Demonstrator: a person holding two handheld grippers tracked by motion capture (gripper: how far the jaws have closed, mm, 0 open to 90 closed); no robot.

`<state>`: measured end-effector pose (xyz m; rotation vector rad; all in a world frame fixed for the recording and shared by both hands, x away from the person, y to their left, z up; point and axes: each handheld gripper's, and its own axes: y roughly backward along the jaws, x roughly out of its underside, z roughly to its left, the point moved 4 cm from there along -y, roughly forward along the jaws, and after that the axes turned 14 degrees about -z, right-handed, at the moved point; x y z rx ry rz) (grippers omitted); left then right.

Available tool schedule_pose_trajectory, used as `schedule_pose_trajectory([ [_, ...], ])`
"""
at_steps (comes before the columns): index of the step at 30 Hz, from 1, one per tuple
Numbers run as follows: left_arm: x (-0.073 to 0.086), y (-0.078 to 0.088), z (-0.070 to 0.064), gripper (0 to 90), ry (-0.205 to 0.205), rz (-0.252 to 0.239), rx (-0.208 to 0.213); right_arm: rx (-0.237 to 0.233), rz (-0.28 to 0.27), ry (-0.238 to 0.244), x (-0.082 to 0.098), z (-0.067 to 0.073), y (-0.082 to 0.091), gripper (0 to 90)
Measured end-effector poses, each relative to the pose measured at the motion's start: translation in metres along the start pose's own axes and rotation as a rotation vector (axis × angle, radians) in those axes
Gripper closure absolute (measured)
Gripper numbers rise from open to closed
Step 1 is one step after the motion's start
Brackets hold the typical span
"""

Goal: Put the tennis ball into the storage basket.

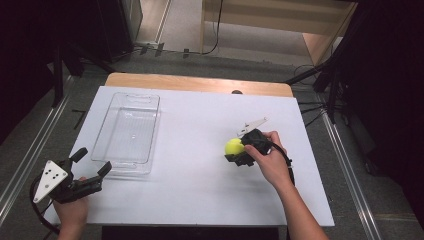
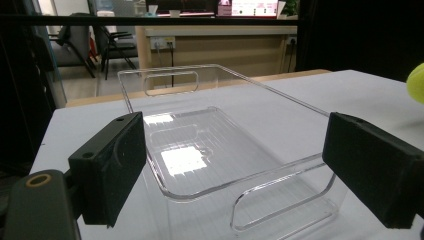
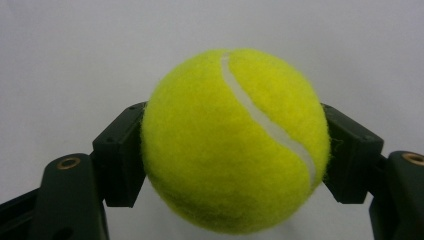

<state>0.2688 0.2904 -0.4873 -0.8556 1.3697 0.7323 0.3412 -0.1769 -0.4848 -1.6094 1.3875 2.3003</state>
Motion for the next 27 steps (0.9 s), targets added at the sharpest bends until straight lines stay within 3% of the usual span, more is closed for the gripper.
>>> schedule_pose_trajectory([
  [27,0.0,0.0,0.0,11.1,0.003,-0.004,0.001,-0.046,-0.014,0.024,-0.023,0.014,-0.014,23.5],
])
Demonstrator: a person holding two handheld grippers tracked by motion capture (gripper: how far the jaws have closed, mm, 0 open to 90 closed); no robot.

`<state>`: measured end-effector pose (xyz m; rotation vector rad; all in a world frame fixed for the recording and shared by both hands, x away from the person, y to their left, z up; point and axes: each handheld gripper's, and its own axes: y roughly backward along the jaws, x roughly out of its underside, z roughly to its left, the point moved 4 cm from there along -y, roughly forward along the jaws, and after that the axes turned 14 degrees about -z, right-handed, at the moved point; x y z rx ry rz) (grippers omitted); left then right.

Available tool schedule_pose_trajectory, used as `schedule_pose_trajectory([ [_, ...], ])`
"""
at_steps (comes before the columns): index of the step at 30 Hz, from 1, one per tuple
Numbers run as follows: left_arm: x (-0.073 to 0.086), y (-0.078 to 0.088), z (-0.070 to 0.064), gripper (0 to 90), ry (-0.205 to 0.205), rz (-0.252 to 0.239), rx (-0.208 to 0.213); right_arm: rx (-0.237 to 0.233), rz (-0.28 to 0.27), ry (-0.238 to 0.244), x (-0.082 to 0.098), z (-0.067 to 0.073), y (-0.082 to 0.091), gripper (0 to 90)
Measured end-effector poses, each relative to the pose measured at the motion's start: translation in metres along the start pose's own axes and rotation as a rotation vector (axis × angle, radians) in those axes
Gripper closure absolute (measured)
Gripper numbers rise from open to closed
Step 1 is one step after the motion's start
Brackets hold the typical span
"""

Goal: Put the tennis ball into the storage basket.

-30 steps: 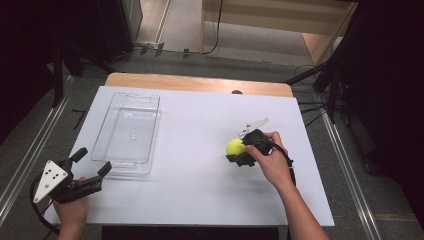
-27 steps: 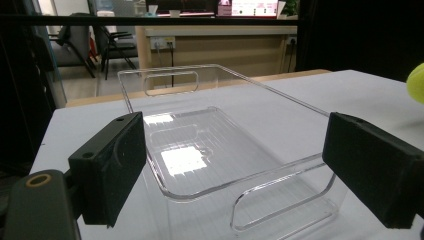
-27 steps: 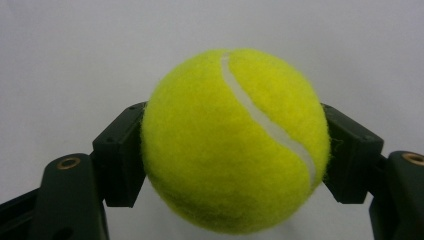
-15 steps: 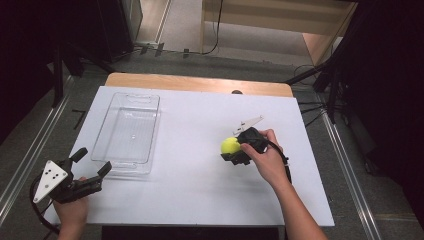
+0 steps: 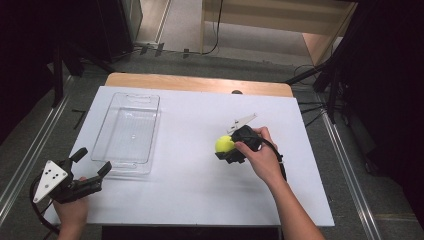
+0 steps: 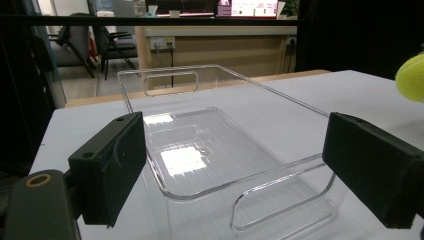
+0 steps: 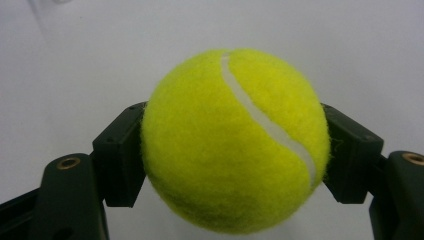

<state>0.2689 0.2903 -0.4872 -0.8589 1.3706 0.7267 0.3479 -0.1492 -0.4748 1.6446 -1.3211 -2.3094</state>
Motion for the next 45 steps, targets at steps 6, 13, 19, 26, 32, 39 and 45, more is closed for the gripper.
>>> schedule_pose_trajectory([
  [6,0.0,0.0,0.0,11.1,0.0,-0.001,0.001,-0.009,-0.004,0.006,-0.006,0.003,-0.004,23.5],
  [13,0.0,0.0,0.0,11.1,0.002,-0.001,0.0,-0.019,-0.003,0.02,-0.01,0.006,-0.008,23.5],
  [19,0.0,0.0,0.0,11.1,0.002,-0.001,0.001,-0.022,-0.003,0.023,-0.013,0.009,-0.01,23.5],
  [26,0.0,0.0,0.0,11.0,0.002,-0.001,0.001,-0.034,-0.008,0.041,-0.02,0.012,-0.014,23.5],
  [32,0.0,0.0,0.0,11.1,0.002,-0.002,0.002,-0.04,-0.004,0.042,-0.023,0.015,-0.018,23.5],
  [39,0.0,0.0,0.0,11.1,0.002,-0.002,0.0,-0.048,-0.005,0.045,-0.027,0.018,-0.021,23.5],
  [45,0.0,0.0,0.0,11.0,0.003,-0.001,0.001,-0.057,-0.007,0.054,-0.031,0.021,-0.025,23.5],
])
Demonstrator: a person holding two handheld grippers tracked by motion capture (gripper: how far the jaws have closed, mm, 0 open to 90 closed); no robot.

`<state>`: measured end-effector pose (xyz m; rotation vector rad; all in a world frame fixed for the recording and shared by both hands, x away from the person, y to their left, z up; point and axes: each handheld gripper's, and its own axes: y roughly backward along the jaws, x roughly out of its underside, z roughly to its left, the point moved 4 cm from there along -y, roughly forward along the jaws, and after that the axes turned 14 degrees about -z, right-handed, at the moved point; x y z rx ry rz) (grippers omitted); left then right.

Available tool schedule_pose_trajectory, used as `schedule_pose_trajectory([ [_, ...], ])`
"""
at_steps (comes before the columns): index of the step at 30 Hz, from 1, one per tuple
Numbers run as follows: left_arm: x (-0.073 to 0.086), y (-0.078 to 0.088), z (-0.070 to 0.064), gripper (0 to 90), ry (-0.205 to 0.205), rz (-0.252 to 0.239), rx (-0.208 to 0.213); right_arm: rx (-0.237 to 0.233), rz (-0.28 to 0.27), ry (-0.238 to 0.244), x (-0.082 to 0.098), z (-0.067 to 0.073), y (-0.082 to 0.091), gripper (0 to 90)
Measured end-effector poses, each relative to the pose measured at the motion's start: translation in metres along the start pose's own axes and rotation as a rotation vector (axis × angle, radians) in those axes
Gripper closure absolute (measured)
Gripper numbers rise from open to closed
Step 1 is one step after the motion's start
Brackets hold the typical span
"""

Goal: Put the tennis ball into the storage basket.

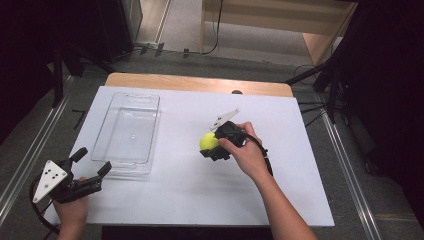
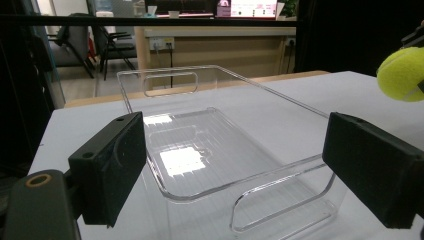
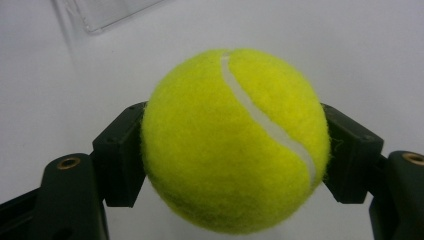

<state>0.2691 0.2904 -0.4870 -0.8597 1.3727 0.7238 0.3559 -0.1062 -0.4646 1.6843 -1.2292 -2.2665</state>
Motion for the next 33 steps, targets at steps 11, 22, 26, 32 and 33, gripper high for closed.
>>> schedule_pose_trajectory([
  [11,0.0,0.0,0.0,11.0,0.0,-0.001,0.002,-0.019,-0.005,0.015,-0.008,0.005,-0.007,23.5],
  [22,0.0,0.0,0.0,11.1,-0.001,0.001,0.003,-0.029,-0.013,0.026,-0.015,0.01,-0.014,23.5],
  [26,0.0,0.0,0.0,11.1,0.0,0.001,0.003,-0.032,-0.01,0.034,-0.018,0.011,-0.016,23.5],
  [32,0.0,0.0,0.0,11.1,-0.002,0.002,0.003,-0.041,-0.016,0.038,-0.022,0.013,-0.019,23.5],
  [33,0.0,0.0,0.0,11.0,-0.001,0.001,0.003,-0.039,-0.014,0.038,-0.023,0.014,-0.019,23.5],
])
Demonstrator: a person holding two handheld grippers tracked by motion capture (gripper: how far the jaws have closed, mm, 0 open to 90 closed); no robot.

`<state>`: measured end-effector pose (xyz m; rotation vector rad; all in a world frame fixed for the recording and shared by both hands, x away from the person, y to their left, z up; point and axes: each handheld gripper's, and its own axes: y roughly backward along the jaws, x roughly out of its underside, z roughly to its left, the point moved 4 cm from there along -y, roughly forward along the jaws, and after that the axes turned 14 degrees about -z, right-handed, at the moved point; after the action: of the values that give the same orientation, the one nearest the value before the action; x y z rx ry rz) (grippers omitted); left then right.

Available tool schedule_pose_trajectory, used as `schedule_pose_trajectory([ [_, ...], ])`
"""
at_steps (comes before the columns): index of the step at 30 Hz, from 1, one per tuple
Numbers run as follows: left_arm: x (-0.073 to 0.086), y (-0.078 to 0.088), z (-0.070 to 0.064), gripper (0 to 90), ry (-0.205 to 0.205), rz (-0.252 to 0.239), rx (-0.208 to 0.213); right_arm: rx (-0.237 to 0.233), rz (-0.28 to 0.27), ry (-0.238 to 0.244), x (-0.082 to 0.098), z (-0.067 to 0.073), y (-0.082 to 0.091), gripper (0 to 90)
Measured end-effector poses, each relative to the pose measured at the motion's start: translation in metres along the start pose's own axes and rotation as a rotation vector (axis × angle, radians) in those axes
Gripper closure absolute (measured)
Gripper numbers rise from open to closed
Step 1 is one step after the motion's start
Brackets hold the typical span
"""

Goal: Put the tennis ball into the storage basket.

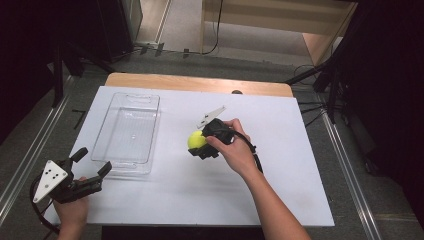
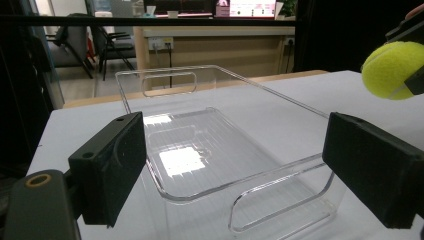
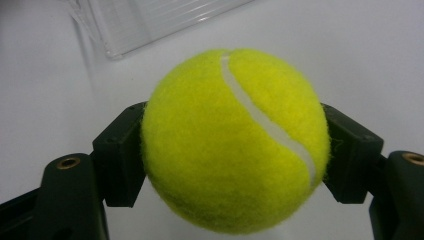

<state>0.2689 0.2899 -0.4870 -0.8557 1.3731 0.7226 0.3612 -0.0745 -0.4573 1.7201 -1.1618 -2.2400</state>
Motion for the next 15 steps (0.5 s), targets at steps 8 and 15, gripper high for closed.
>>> schedule_pose_trajectory([
  [8,0.0001,-0.0006,-0.0005,11.1,-0.005,0.0,0.003,-0.01,-0.003,0.007,-0.0045,0.0027,-0.0041,23.5],
  [15,0.0001,-0.0006,-0.0004,11.1,-0.005,0.0,0.003,-0.019,-0.008,0.013,-0.0082,0.0047,-0.0074,23.5],
])
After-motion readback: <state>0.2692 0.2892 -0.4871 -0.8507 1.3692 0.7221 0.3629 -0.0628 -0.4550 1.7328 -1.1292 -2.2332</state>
